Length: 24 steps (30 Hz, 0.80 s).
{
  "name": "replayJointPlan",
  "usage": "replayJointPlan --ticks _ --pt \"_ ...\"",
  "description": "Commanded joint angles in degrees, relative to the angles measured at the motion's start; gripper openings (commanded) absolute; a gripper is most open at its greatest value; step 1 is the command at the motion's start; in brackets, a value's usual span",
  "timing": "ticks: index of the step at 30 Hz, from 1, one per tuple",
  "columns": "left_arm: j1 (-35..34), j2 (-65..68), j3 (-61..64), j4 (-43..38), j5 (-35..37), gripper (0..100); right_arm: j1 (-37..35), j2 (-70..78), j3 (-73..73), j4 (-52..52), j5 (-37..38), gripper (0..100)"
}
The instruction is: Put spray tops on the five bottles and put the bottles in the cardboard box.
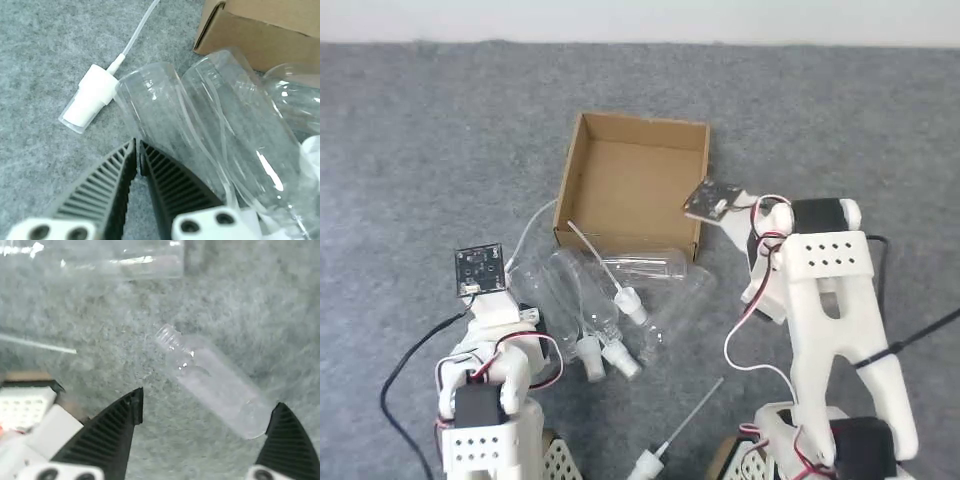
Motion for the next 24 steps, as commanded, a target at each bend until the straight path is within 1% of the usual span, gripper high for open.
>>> replayJointPlan --ticks 1,4,7,17,21,24 --pt "-0.1 -1.1 -0.7 0.3 0.1 1 -0.3 0.6 0.0 0.2 6.2 35.9" --pt "-0.1 -1.1 -0.7 0.3 0.1 1 -0.5 0.6 3.1 -0.1 9.9 35.9" --pt "-0.1 -1.1 -0.7 0.3 0.1 1 0.0 0.6 5.7 -3.2 11.4 35.9" --pt "-0.1 -1.1 -0.7 0.3 0.1 1 0.0 0.6 17.5 -18.8 11.5 35.9" --pt "-0.1 -1.1 -0.7 0.3 0.1 1 0.0 0.7 20.3 -22.2 11.5 35.9" --pt "-0.1 -1.1 -0.7 0.3 0.1 1 0.7 0.7 20.7 -22.7 11.5 35.9"
